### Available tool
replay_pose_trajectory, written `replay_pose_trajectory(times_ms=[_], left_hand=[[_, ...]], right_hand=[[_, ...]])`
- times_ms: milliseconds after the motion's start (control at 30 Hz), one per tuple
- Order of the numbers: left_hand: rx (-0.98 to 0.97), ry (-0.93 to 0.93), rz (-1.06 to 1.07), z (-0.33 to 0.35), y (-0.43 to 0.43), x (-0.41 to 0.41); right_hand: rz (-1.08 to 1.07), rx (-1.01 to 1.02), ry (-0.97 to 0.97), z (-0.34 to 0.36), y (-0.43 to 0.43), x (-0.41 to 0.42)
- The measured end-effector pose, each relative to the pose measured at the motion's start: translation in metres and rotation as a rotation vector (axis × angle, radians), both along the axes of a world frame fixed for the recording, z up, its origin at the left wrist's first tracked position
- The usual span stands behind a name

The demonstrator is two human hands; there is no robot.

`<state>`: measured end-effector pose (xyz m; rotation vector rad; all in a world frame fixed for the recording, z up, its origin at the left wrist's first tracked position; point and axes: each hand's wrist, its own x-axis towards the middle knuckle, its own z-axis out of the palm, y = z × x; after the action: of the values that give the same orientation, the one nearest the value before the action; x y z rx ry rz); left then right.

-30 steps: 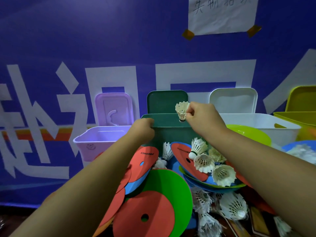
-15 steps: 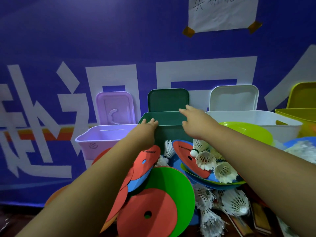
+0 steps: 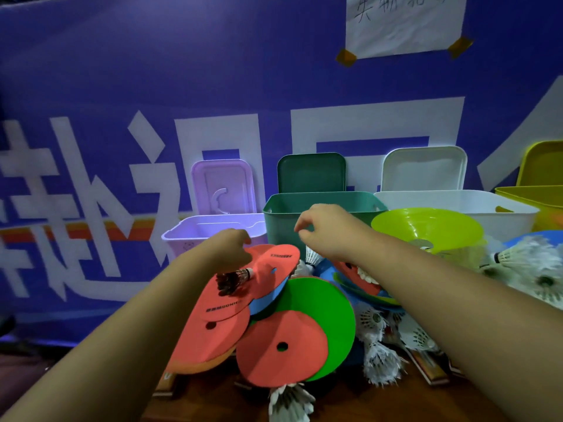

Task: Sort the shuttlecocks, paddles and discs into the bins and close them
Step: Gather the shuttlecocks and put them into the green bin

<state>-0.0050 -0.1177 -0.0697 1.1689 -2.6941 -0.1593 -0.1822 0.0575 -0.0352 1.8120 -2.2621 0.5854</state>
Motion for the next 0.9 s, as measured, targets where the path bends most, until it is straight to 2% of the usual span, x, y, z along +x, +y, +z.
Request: replay_pose_trajectory(times_ms=[133, 267, 500, 700, 900], left_hand=[[0.036, -0.087, 0.071, -0.017, -0.005, 0.032], [0.028, -0.112, 0.046, -0.030, -0.006, 0.046], [0.059, 0.121, 0.044, -0.038, 0.012, 0.051], [0.124, 0.340, 0.000, -0.036, 0.044, 0.056], [0.084, 0.364, -0.068, -0.037, 0.078, 0.063]], right_hand=[[0.117, 0.076, -0.005, -0.012, 0.000, 0.027], [0.203, 0.154, -0.030, -0.025, 0.003, 0.048], [0.324, 0.251, -0.019, -0.036, 0.022, 0.069], [0.468, 0.372, -0.147, -0.040, 0.051, 0.077], [0.557, 0.541, 0.030, -0.057, 0.073, 0.093]])
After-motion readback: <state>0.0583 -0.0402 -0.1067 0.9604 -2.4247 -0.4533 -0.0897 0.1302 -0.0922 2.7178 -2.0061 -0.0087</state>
